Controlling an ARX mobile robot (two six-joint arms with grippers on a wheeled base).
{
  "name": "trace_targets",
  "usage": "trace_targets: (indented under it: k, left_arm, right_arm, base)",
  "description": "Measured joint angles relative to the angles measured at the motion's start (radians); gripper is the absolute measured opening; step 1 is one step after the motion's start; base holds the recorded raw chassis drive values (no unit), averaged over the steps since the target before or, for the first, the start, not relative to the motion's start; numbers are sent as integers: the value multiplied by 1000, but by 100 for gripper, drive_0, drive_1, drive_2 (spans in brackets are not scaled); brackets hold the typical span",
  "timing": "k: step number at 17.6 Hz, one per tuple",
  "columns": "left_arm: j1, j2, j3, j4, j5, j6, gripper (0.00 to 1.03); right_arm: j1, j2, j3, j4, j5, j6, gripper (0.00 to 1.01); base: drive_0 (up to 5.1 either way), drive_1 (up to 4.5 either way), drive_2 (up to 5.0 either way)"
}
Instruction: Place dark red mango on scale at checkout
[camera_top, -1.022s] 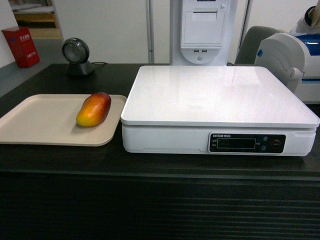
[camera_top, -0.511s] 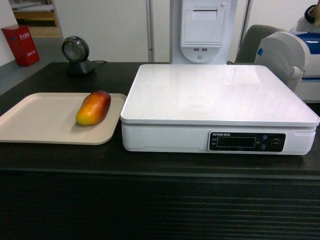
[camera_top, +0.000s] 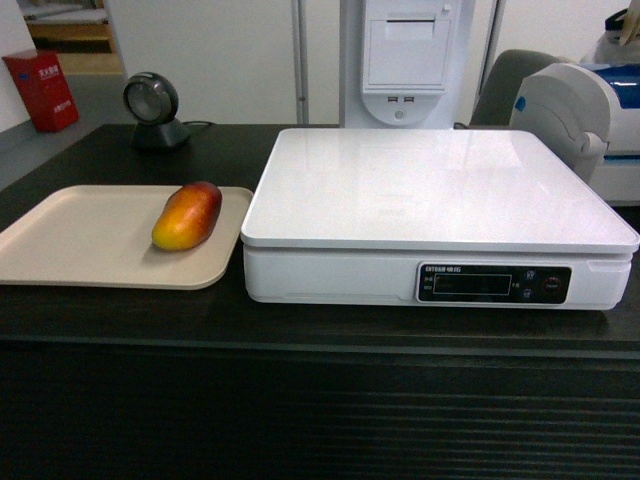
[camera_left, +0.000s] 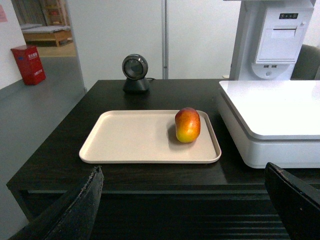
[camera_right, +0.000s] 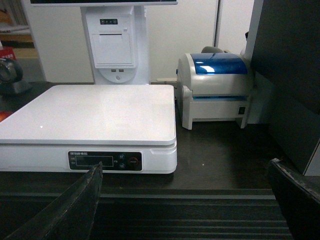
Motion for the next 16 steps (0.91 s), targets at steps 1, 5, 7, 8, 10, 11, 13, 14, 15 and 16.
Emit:
trace_targets:
  k: [1,5,7,8,10,11,13,14,15,16]
  left_arm:
    - [0,0,0,0,0,0,98]
    - [-360,349,142,177,-397,-89,98]
    - [-358,397,145,224,-391,-88,98]
    - [-350,438,146,259,-380,-88,98]
    - [-327,497,147,308,-361,-88,98]
    - [-312,528,148,335,-351,-87,98]
    - [-276,596,155,389,-320,-85,98]
    - [-248,650,163,435,-289,-79,98]
    - [-233,678,169,456,-273,-77,98]
    - [-208,726,182,491,-243,-68,98]
  right_arm:
    - [0,0,0,0,0,0,98]
    - [0,0,0,0,0,0,98]
    - [0,0,0,0,0,0,98]
    - [0,0,0,0,0,0,98]
    - [0,0,0,0,0,0,98]
    - [0,0,0,0,0,0,98]
    - [0,0,0,0,0,0,98]
    - [0,0,0,0,0,0,98]
    - [0,0,0,0,0,0,98]
    - [0,0,0,0,0,0,98]
  base:
    - [0,0,0]
    - [0,0,0]
    - [0,0,0]
    - [0,0,0]
    - [0,0,0]
    - [0,0,0]
    - [0,0,0]
    - [0,0,0]
    - [0,0,0]
    - [0,0,0]
